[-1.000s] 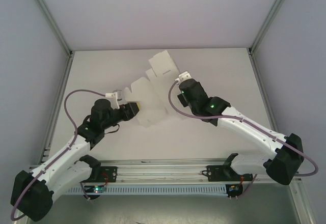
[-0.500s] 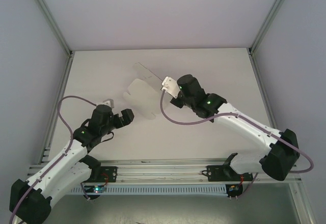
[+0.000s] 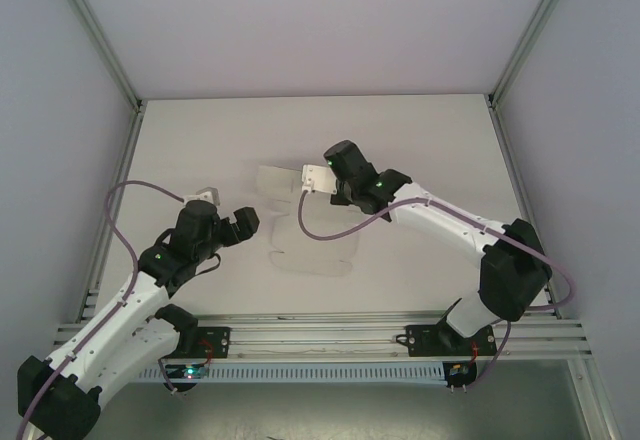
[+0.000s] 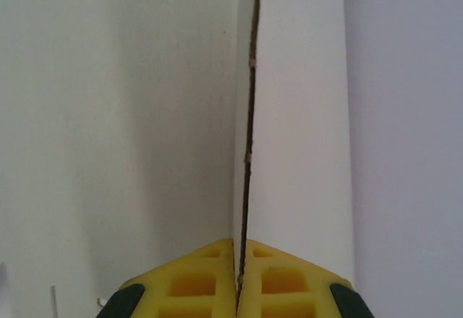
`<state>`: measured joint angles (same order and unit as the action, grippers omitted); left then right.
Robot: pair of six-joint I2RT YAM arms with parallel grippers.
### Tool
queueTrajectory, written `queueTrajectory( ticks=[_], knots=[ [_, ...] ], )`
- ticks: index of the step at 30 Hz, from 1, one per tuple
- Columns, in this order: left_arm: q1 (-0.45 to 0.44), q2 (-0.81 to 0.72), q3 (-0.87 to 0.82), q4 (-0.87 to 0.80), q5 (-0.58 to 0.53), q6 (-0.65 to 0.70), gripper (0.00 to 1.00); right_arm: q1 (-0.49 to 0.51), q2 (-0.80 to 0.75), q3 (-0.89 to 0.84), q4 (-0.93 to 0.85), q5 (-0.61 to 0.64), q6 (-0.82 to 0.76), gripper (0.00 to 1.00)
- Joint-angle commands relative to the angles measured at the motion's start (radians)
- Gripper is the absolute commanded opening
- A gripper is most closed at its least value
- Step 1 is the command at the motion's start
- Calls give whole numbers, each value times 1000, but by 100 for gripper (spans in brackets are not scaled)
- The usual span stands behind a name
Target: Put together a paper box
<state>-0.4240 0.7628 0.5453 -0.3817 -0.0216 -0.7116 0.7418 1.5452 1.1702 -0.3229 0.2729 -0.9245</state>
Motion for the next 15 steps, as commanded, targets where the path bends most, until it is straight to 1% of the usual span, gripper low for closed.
queueTrajectory(
  ticks=[1,3,6,9,11,13,15],
  knots=[
    [-7,5,40,-34,-55,41,100,1,-15,-122,201,-32,-184,0],
    [-7,11,56,-26,-55,85,100,-3,-35,-178,285,-55,-229,0],
    [-7,31,76,40,-14,165,100,-7,-55,-199,301,-89,-253,0],
    [-7,82,120,94,17,177,100,-6,-71,-247,361,-117,-276,0],
    [-8,135,168,78,5,192,100,-4,-77,-268,377,-117,-268,0],
    [-8,191,222,48,29,278,100,-9,-78,-263,328,-139,-246,0],
    [-7,233,260,70,113,447,100,-21,-71,-243,260,-181,-225,0]
  ],
)
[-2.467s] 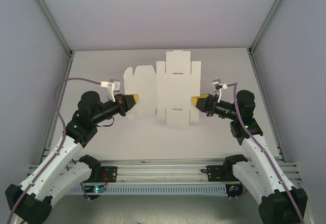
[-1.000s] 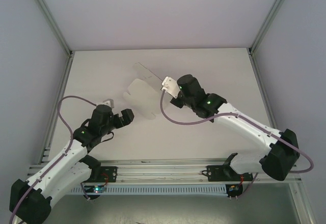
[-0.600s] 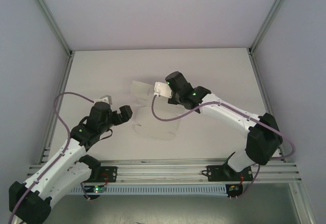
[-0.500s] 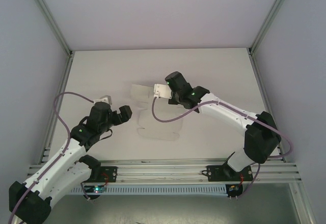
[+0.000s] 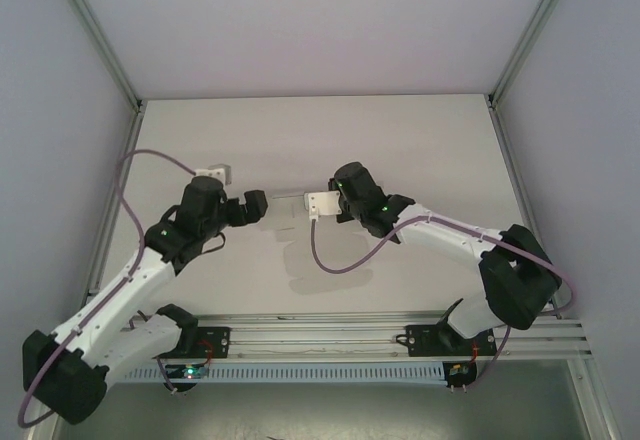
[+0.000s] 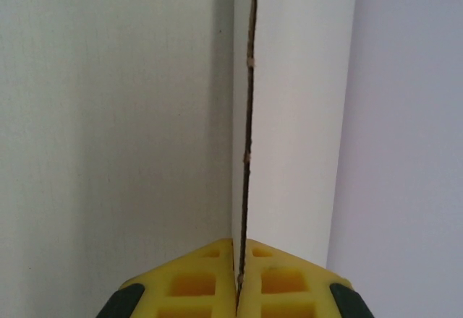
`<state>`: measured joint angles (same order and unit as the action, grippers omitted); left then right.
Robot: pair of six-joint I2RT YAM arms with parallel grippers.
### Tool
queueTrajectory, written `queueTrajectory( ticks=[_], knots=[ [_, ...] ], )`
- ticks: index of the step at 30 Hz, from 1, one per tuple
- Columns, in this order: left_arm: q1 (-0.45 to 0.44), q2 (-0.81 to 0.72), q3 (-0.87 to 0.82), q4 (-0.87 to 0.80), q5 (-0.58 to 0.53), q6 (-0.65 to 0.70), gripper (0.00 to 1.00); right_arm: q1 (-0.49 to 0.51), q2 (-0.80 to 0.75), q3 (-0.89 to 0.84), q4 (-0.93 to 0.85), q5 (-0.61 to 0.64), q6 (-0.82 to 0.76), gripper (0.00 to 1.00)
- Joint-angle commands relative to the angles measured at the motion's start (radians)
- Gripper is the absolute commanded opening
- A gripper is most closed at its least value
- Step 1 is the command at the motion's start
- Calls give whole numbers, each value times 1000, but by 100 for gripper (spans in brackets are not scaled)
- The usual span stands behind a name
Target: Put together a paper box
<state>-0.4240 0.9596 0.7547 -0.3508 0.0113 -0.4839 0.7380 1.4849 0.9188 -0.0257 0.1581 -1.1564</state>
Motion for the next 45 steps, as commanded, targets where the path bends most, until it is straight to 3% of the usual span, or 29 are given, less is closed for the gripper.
queueTrajectory(
  ticks=[1,5,6,10,15,23,34,45],
  knots=[
    [-7,49,59,56,129,305,100,-19,-9,12,-47,-72,13,0],
    [-9,92,100,40,260,531,95,-21,-3,17,-71,-70,13,0],
    [-9,103,107,31,277,553,89,-22,-5,20,-80,-78,14,0],
    [-14,170,135,-7,360,615,82,-37,-6,32,-103,-120,30,0],
    [-41,248,190,-24,349,625,68,-42,-3,48,-128,-137,42,0],
    [-114,346,252,-61,246,656,49,-45,3,71,-150,-132,70,0],
    [-172,432,323,-116,60,666,30,-49,-3,86,-184,-143,86,0],
    [-227,442,311,-112,-49,665,25,-54,-9,100,-198,-138,122,0]
  ],
)
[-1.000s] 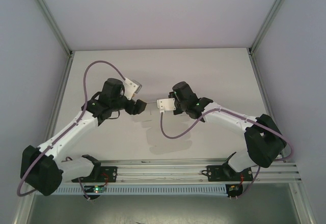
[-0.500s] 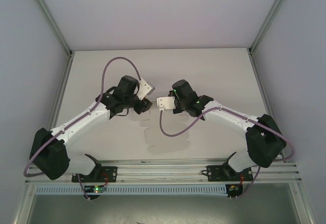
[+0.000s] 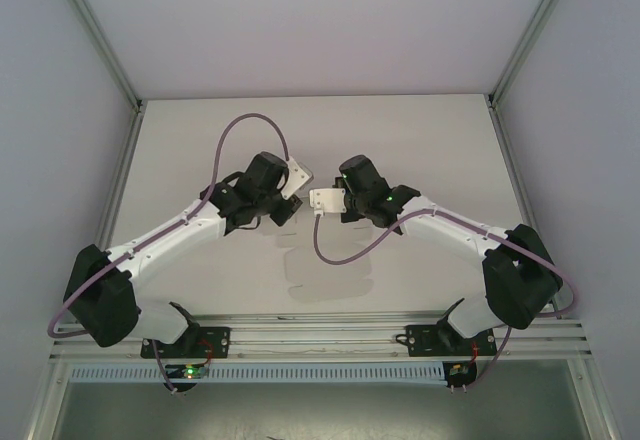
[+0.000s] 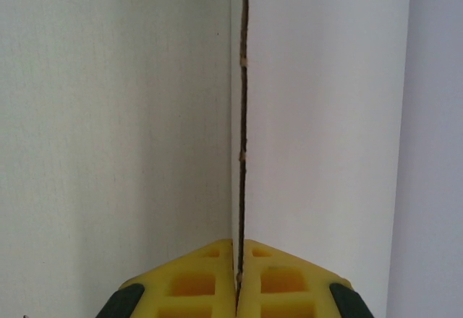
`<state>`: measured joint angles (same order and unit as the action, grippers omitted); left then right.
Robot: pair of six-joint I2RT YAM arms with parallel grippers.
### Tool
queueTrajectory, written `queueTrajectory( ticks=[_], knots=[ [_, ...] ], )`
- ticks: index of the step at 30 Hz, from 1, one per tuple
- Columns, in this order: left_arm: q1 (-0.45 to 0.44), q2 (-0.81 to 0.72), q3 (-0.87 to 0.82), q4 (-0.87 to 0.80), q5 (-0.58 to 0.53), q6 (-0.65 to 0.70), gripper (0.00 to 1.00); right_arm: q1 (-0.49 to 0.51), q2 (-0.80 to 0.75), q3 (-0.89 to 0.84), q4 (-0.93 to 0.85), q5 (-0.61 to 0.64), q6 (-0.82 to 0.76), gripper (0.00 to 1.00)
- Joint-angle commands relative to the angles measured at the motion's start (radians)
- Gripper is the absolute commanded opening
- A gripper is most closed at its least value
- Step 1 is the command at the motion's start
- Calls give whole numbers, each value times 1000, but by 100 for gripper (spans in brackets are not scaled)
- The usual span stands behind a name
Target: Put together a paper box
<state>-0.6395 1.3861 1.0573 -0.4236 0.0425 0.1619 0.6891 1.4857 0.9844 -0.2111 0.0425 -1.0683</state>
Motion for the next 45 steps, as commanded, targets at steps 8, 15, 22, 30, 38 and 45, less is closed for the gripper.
queueTrajectory(
  ticks=[8,15,22,30,38,45],
  knots=[
    [-17,10,-9,-48,-144,63,28,-11,-22,41,-63,-47,27,0],
    [-10,5,-8,-66,-86,149,46,-21,-28,47,-106,-77,24,0],
    [4,27,11,-56,-12,155,32,-28,-24,51,-120,-84,22,0],
    [4,71,33,-71,-6,159,28,-37,-26,59,-119,-101,32,0],
    [3,76,41,-25,-11,88,13,-38,-23,61,-105,-106,66,0],
    [-16,64,33,101,-31,-142,12,-21,-24,83,-10,-138,289,0]
  ],
)
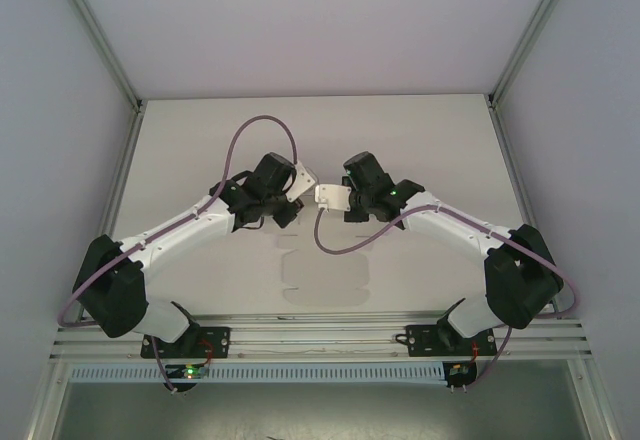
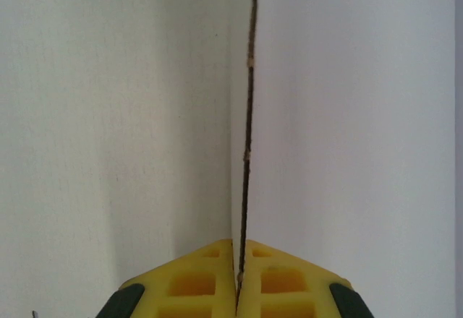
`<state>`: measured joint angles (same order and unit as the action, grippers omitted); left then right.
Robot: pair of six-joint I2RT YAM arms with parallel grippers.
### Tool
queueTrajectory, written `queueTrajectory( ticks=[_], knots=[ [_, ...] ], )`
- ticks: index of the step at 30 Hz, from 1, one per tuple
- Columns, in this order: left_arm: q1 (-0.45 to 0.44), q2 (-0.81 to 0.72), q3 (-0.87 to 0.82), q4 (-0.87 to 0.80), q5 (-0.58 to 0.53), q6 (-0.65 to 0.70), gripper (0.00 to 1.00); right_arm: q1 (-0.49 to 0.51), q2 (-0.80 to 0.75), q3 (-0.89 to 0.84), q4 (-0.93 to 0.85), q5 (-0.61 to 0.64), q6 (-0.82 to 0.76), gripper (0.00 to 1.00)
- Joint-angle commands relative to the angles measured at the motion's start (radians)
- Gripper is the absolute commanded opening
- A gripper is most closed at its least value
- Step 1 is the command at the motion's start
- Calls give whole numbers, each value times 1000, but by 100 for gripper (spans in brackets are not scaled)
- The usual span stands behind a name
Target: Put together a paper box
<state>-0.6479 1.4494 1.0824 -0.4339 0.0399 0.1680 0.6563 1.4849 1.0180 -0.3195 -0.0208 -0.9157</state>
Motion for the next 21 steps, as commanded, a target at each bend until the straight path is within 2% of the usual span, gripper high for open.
queueTrajectory(
  ticks=[1,4,7,9,12,15,21],
  knots=[
    [-18,1,-1,147,-61,-185,10,20,-24,58,109,-62,181,0],
    [-77,3,-31,241,-232,-273,6,60,-23,79,112,-28,278,0],
    [-134,6,-75,358,-386,-320,8,99,-16,102,111,-4,357,0],
    [-150,15,-92,402,-411,-371,11,109,-4,130,108,36,445,0],
    [-171,24,-127,486,-456,-446,10,117,13,166,111,100,568,0],
    [-202,36,-172,611,-522,-479,8,134,23,185,107,102,626,0],
    [-213,32,-215,739,-495,-570,8,138,14,176,133,80,699,0]
  ],
)
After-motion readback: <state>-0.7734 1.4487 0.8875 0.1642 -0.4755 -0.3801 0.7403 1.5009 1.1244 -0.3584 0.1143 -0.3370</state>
